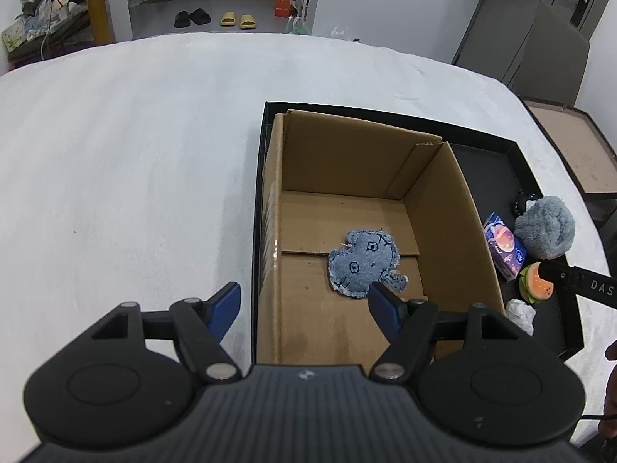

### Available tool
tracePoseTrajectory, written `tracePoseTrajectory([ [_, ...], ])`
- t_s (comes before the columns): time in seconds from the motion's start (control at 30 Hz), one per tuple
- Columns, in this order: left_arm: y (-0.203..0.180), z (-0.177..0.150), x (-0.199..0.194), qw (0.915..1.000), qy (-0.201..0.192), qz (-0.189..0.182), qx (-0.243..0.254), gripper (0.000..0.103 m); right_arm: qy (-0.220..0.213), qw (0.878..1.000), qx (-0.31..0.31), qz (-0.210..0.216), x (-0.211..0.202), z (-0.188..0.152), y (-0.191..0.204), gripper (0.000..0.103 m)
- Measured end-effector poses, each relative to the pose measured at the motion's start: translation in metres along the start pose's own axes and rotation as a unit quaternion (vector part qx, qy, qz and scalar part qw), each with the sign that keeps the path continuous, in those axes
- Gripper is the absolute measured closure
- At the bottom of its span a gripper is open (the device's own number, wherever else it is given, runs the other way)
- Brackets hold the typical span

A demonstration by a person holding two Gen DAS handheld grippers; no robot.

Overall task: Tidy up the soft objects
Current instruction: 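Open the right gripper to drop the octopus plush in the box, then grasp the orange burger plush with the right gripper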

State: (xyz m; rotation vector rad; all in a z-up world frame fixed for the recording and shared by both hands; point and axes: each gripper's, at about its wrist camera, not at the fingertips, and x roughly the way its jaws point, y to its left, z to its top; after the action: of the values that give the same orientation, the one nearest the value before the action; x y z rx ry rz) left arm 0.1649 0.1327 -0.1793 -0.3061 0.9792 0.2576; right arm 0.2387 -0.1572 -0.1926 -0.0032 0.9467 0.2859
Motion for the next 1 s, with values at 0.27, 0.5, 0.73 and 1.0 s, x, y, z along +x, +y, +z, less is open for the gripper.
tracePoseTrajectory([
  [0.27,-0.016,0.004,0.008,0.9997,0.008,0.021,0.011,0.031,0.017,1.0,0.007,-0.015,0.02,-0.001,-0.025,0.024],
  [0.5,-0.029,0.008,0.018,0.9986,0.015,0.047,0.02,0.027,0.036,0.999,0.008,-0.017,0.042,-0.004,-0.038,0.021],
  [0.73,-0.037,0.011,0.025,0.9973,0.021,0.067,0.024,0.026,0.047,0.999,0.005,-0.022,0.061,-0.006,-0.045,0.024],
  [1.0,-0.042,0.012,0.028,0.9961,0.022,0.08,0.029,0.024,0.059,0.998,0.0,-0.016,0.066,-0.01,-0.051,0.053],
])
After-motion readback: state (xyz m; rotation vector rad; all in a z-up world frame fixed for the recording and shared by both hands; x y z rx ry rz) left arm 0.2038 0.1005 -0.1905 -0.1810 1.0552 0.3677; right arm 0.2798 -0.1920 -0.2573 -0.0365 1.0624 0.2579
